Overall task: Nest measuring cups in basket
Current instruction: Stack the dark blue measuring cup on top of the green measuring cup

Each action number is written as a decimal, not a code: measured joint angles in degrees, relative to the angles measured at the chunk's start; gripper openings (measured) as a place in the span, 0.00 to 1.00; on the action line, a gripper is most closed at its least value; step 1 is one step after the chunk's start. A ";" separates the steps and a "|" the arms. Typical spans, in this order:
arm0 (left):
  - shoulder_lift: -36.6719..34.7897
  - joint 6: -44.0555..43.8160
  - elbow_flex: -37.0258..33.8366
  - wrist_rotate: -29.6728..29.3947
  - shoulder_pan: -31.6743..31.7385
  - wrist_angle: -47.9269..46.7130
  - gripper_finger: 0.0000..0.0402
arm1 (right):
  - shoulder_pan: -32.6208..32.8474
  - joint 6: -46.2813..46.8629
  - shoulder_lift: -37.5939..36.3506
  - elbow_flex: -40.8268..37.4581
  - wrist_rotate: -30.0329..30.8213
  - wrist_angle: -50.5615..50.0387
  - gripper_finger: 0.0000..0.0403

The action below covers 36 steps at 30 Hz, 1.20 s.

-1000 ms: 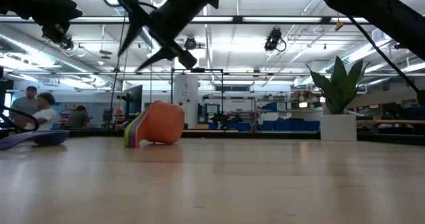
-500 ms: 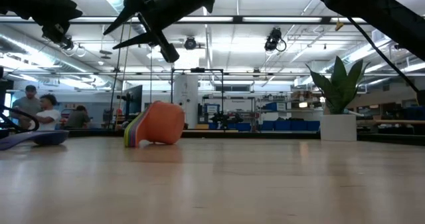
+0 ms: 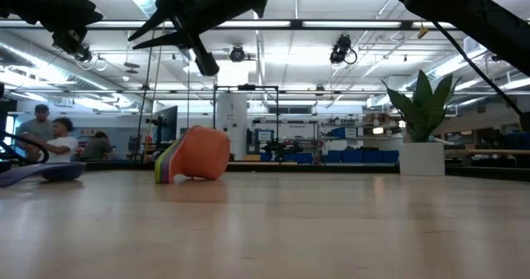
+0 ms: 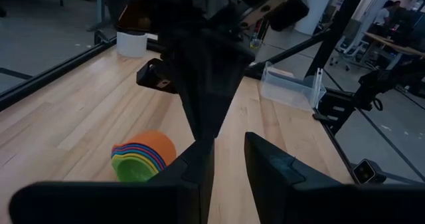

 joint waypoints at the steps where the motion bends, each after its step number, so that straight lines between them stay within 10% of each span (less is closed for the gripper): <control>1: 0.00 0.00 0.00 0.00 0.00 0.00 0.23 | 0.02 -0.02 0.00 0.00 0.54 -0.04 0.13; 11: 0.02 -1.81 0.05 4.66 0.02 4.14 0.23 | 0.06 -11.72 0.00 0.00 1.22 1.84 0.10; 21: 15.14 -9.95 8.86 8.87 0.02 -13.80 0.23 | -0.73 -20.94 -2.06 -0.09 0.88 -8.86 0.04; 36: 44.66 -24.77 11.17 -13.56 8.89 -10.80 0.23 | -4.39 -23.68 -6.03 0.00 11.88 -35.46 0.01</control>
